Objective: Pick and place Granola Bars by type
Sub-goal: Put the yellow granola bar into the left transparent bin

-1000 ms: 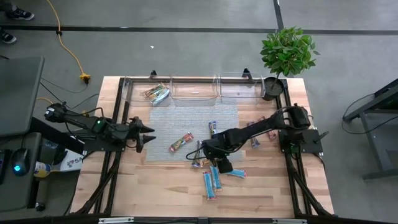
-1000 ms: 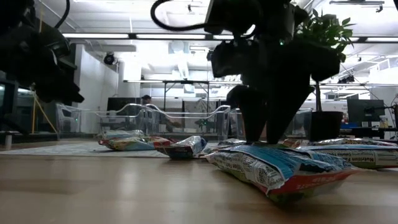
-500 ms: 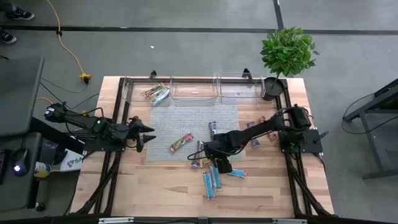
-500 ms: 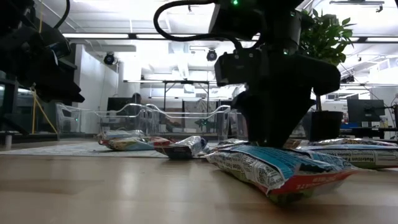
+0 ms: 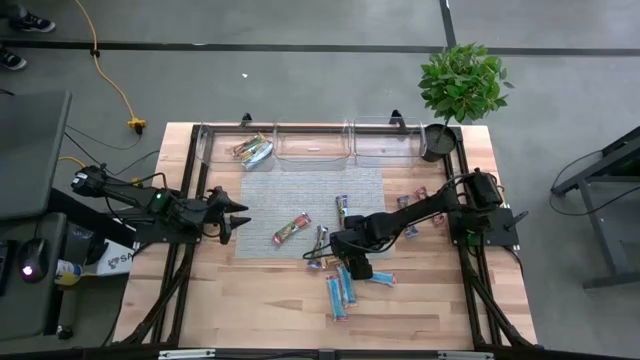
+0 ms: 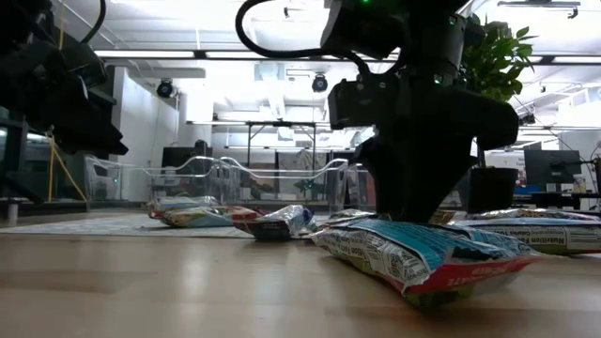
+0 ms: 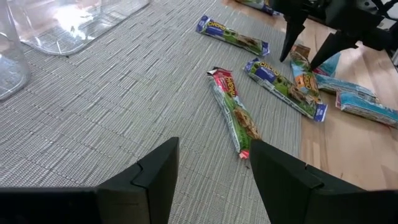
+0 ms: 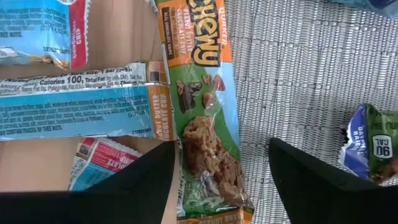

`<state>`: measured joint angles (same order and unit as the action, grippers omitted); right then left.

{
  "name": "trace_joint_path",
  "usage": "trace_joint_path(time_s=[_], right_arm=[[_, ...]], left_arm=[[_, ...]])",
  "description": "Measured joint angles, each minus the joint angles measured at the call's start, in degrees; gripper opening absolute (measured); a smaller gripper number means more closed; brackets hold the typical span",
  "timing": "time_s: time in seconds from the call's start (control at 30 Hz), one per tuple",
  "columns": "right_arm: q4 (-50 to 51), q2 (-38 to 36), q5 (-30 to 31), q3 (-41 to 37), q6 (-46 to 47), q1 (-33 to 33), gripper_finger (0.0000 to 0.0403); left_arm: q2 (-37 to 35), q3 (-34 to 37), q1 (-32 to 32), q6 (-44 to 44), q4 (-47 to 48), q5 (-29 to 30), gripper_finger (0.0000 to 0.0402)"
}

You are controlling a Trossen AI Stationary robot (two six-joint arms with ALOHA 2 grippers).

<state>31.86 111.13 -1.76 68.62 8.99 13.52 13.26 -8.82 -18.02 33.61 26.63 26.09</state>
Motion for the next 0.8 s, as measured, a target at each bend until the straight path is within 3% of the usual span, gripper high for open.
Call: trace_joint_path(time_s=[0.47, 0.8], right_arm=[[-0.2, -0.1, -0.1, -0.1, 0.6, 0.1, 0.0129], [-0.7, -3.3, -1.9, -0.1, 1.7, 0.1, 0.0085]], left_arm=[[0.0, 0.0, 0.0, 1.1, 0.0, 0.5, 0.0193], [0.0, 0.0, 0.0, 1.2, 0.0, 0.7, 0.0193]])
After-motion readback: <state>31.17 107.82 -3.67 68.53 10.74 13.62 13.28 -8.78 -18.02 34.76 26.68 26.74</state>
